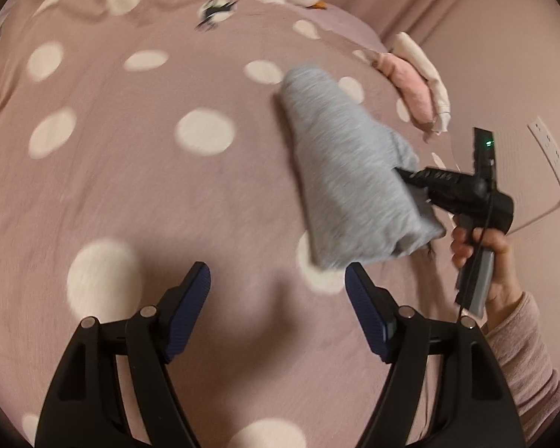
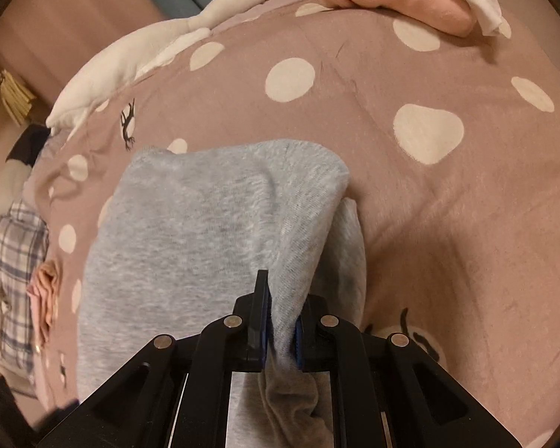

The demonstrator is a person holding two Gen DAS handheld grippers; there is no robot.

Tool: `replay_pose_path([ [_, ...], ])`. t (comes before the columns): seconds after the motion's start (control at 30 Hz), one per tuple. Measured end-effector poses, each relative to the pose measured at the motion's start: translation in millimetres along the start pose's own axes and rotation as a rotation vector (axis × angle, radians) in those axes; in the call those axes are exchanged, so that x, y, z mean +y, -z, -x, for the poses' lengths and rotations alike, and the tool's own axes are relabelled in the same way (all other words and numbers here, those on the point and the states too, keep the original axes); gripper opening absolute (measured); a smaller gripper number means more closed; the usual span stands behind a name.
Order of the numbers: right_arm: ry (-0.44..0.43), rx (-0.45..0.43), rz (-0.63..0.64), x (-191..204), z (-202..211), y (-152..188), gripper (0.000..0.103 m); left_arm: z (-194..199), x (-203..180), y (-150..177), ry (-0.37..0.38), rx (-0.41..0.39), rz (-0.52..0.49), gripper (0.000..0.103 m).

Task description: Fold small clothes

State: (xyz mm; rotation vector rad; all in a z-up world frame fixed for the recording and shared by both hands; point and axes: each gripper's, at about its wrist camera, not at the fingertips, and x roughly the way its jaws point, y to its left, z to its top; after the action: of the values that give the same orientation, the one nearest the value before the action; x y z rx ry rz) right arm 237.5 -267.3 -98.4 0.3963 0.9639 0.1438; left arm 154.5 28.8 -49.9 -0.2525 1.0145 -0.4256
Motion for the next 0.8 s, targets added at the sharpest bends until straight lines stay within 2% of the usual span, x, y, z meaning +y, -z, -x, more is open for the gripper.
replay_pose_path([
  [0.1, -0.001, 0.006, 0.007, -3, -3, 2, 0.012, -11, -23, -18, -0.003, -0.009, -0.060, 0.071],
  [0.33, -0.038, 0.000, -0.010, -15, -1, 6, 0.012, -36, -74, -49, 0.003, -0.028, -0.199, 0.038],
  [0.4, -0.050, 0.000, -0.017, -16, -2, 6, 0.012, -44, -86, -54, -0.001, -0.024, -0.240, 0.032],
  [0.57, -0.061, 0.000, -0.021, -18, -1, 8, 0.012, -68, -101, -59, -0.040, -0.013, -0.324, 0.032],
  [0.8, -0.086, 0.003, -0.045, -25, -2, 9, 0.012, -86, -94, -56, -0.092, 0.017, -0.373, 0.034],
])
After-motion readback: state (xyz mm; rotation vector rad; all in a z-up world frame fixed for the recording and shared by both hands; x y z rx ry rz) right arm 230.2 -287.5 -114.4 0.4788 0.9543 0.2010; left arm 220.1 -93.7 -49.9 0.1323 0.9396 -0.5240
